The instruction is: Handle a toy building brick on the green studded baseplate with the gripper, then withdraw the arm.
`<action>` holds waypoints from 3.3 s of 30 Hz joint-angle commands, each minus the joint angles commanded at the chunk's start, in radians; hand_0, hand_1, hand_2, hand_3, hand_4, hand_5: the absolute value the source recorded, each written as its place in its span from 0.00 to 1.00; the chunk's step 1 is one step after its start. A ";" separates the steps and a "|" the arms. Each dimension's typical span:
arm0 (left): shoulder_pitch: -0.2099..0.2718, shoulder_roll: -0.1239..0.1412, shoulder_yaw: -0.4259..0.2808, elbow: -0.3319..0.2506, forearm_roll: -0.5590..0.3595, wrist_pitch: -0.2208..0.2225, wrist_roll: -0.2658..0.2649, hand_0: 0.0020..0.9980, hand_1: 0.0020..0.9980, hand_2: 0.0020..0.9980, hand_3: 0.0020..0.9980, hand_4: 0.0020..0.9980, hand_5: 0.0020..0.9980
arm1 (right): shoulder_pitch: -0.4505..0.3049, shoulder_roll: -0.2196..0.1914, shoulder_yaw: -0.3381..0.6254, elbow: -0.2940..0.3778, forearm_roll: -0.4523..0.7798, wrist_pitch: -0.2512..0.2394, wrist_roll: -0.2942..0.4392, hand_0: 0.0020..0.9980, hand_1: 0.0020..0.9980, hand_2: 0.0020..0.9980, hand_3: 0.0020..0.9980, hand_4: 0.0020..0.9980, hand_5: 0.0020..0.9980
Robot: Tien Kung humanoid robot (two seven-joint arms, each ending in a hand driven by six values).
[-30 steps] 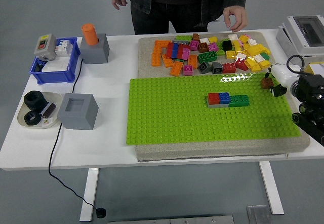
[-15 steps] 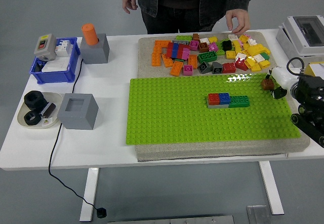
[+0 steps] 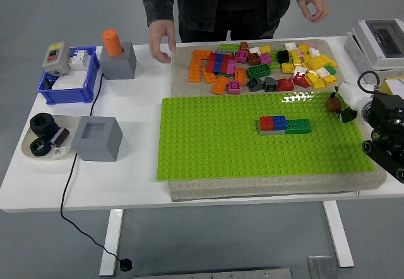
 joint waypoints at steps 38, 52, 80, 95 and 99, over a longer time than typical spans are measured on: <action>0.019 -0.004 -0.006 0.000 -0.012 0.005 -0.006 0.60 0.62 0.54 0.60 0.75 0.19 | -0.220 -0.146 0.220 0.427 0.032 0.009 -0.131 0.91 0.90 0.93 0.59 0.45 0.06; 0.023 -0.006 -0.008 0.000 -0.011 0.004 -0.007 0.60 0.62 0.54 0.60 0.75 0.19 | -0.310 -0.056 0.303 0.626 -0.034 -0.004 -0.140 0.92 0.90 0.93 0.58 0.46 0.06; 0.022 -0.003 -0.009 0.000 -0.011 0.003 -0.008 0.60 0.62 0.54 0.60 0.75 0.19 | -0.363 -0.034 0.316 0.632 -0.101 0.077 -0.219 0.93 0.89 0.92 0.59 0.46 0.05; 0.020 -0.003 -0.011 0.000 -0.009 0.004 -0.007 0.60 0.62 0.54 0.60 0.75 0.19 | -0.349 -0.012 0.306 0.608 -0.096 0.071 -0.210 0.93 0.89 0.92 0.58 0.46 0.05; 0.020 -0.003 -0.011 0.000 -0.009 0.004 -0.007 0.60 0.62 0.54 0.60 0.75 0.19 | -0.347 -0.008 0.305 0.606 -0.095 0.069 -0.209 0.93 0.89 0.92 0.58 0.46 0.05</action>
